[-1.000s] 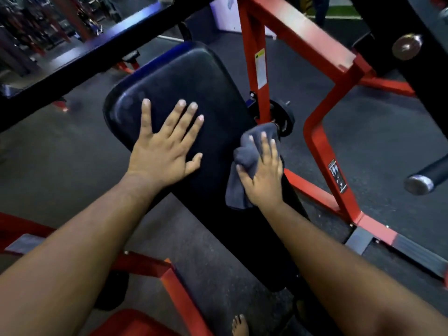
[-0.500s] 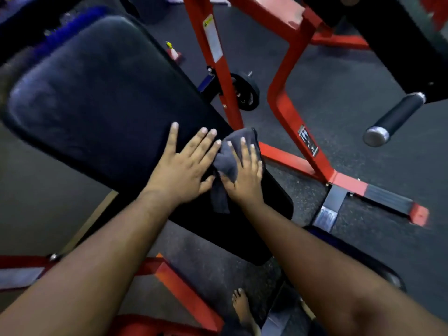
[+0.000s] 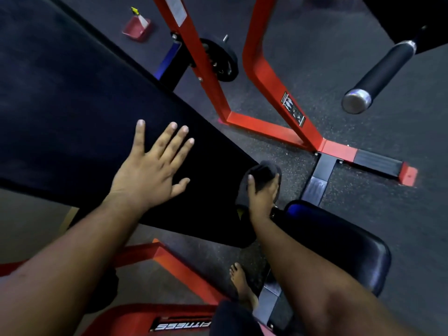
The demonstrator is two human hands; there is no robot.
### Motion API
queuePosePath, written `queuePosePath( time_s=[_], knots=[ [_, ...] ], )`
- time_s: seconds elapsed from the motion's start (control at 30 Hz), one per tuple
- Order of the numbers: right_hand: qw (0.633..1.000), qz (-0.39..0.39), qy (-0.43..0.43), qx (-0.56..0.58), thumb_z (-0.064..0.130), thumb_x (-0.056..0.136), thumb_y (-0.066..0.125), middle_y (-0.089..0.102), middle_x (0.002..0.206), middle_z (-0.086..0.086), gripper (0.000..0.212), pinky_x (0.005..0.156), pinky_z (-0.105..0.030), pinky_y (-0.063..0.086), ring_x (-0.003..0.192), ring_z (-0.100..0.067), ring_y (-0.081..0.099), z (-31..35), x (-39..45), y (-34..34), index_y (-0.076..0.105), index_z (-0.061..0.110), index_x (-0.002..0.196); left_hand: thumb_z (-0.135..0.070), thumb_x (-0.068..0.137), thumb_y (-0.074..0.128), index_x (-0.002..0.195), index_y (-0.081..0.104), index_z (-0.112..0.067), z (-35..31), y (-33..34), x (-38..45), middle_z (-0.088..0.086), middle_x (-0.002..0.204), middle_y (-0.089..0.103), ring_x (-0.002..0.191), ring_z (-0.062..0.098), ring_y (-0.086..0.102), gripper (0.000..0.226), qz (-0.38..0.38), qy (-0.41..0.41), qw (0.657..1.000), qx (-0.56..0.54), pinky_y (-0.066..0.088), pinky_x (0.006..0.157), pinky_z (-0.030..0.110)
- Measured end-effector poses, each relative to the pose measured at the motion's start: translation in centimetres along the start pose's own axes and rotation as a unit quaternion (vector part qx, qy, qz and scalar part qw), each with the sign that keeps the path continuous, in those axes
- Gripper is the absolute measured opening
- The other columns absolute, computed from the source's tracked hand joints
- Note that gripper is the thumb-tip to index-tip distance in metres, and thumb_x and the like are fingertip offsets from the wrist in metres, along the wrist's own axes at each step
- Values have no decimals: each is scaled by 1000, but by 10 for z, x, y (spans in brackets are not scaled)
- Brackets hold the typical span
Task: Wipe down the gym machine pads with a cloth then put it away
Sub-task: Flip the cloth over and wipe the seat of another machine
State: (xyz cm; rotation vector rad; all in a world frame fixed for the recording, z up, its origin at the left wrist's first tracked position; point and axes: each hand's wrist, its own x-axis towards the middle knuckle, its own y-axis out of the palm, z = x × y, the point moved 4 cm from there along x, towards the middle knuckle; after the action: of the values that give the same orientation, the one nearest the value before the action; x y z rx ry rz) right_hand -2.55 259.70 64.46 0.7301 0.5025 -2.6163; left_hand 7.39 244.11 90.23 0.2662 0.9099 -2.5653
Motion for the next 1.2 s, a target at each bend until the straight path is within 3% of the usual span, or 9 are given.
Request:
queuePosePath(
  time_s=[0.1, 0.27, 0.37, 0.47, 0.67, 0.83, 1.03, 1.1, 1.2],
  knots=[
    [990, -1, -113, -88, 78, 80, 24, 10, 172, -5, 102, 118, -63, 21, 157, -32, 12, 44, -31, 21, 16, 21, 163, -65, 94, -8, 160, -15, -11, -1, 0, 1, 17, 168, -21, 157, 34, -14, 86, 3, 1, 1000, 4, 1, 115, 76],
    [898, 78, -387, -194, 75, 92, 29, -7, 172, 2, 78, 119, -64, 5, 158, -30, -3, 88, -83, 53, 6, 45, 161, -66, 92, -7, 162, -7, -13, -1, 0, 1, 16, 169, -14, 157, 33, -11, 87, -6, 4, 1000, -14, 2, 115, 77],
    [909, 83, -353, -205, 66, 92, 41, -4, 172, 4, 81, 119, -69, 5, 158, -26, -3, 45, -53, 40, 0, 49, 159, -64, 94, -2, 163, -3, -14, 0, -2, 1, 15, 170, -11, 158, 32, -11, 85, -14, -3, 1000, -10, 1, 116, 76],
    [952, 77, -194, -223, 47, 98, 53, -7, 172, 5, 80, 118, -73, 7, 158, -25, -3, -31, -14, 13, 11, 29, 163, -65, 94, -3, 163, -5, -13, -2, 0, 1, 15, 170, -12, 157, 32, -13, 86, -15, 1, 1000, 1, -1, 116, 76],
    [998, 45, 21, -49, 71, 91, 53, 2, 172, -6, 99, 123, -63, 13, 157, -34, 8, -61, -10, 5, 10, 19, 164, -65, 93, -10, 161, -13, -13, -3, -2, 1, 15, 169, -17, 156, 33, -18, 86, -13, -8, 1000, 21, 0, 116, 75],
    [987, 2, -133, -90, 74, 92, 29, 7, 171, -12, 79, 121, -55, 21, 155, -34, 14, 5, -58, 30, 18, 37, 162, -66, 93, -8, 162, -9, -14, -3, -5, 1, 15, 169, -15, 156, 33, -16, 86, -11, -11, 1000, 17, 0, 116, 76],
    [905, 87, -390, -148, 68, 99, 27, -1, 172, -3, 66, 122, -56, 10, 158, -29, 2, 48, -82, 39, 15, 46, 160, -64, 92, -12, 161, -14, -13, -4, -5, -1, 16, 168, -20, 155, 34, -20, 86, -5, -12, 1000, 23, 3, 117, 75],
    [895, 86, -400, -181, 69, 98, 30, 0, 172, 0, 67, 123, -61, 12, 158, -28, 2, 18, -61, 29, 10, 50, 159, -64, 92, -11, 161, -12, -14, -3, -5, -1, 15, 169, -18, 156, 33, -19, 86, -5, -13, 1000, 12, 4, 117, 75],
    [932, 102, -282, -202, 68, 94, 31, -3, 172, 0, 72, 122, -64, 11, 158, -28, -1, -48, -28, 10, 3, 49, 159, -65, 93, -6, 162, -8, -13, -2, -3, 0, 15, 169, -15, 156, 32, -20, 87, -10, -6, 1000, -7, 2, 117, 75]
  ],
)
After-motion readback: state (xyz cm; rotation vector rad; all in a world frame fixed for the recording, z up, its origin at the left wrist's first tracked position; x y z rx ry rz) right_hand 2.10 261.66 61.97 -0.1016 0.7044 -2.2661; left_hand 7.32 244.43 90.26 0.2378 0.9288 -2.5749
